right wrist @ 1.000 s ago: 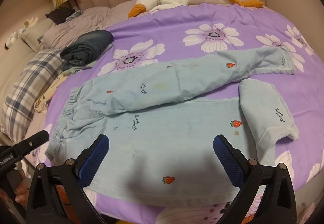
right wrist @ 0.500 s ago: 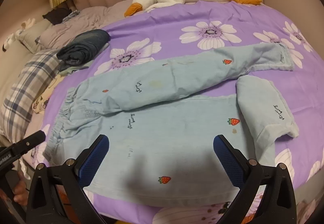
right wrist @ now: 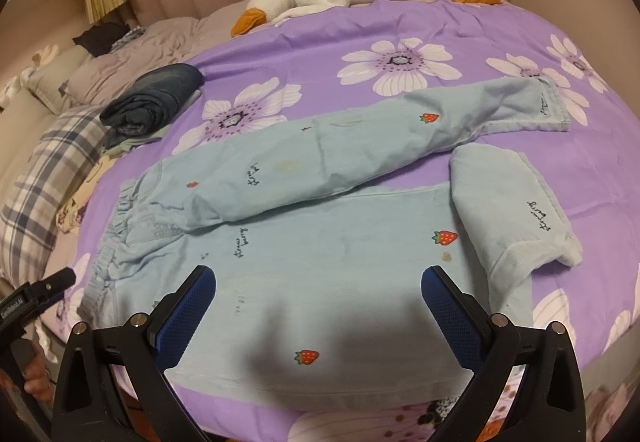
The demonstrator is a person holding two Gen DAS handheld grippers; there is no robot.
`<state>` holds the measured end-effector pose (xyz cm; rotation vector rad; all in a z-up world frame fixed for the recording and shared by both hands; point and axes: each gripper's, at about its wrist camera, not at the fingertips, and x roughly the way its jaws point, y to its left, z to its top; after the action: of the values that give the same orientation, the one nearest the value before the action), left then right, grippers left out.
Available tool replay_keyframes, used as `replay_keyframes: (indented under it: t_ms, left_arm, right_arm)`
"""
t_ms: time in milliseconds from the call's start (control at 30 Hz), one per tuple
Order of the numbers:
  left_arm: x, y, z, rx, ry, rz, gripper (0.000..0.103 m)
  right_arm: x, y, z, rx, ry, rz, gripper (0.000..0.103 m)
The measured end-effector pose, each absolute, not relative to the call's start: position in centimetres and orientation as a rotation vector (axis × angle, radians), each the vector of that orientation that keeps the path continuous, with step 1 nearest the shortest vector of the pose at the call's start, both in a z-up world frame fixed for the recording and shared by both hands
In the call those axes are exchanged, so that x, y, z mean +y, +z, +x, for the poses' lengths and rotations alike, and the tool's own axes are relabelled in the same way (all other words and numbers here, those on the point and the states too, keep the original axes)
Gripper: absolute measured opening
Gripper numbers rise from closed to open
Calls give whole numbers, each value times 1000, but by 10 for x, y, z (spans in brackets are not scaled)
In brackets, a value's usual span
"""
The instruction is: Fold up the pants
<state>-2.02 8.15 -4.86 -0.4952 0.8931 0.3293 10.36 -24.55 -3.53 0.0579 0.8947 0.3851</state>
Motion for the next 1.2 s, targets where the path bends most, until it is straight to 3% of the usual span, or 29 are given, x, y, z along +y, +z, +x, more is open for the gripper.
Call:
replay_keyframes:
  t_ms: [433,600,700,733,867,1200]
  left_arm:
    - [118,-78,-32,939,416,-582,88]
    - [130,-101,-34,957,319,-731,70]
    - [132,-109,-28,959,295,-773,52]
    - [132,-109,-27,968,315,-754,38]
    - [132,-101,-29,952,314,-759,30]
    - [146,-97,-41,968,354,-748,28]
  right_arm:
    - [-295,-40,125,877,272,95,102]
    - [-347,-45,137,890,112,161,102]
    - [-376,-47,136,908,18,204,95]
    - [-387,-47,134,913,-18,222,94]
    - [-414,-47,128,906,-102,267,94]
    - [-386,-47,142,932,74,277,94]
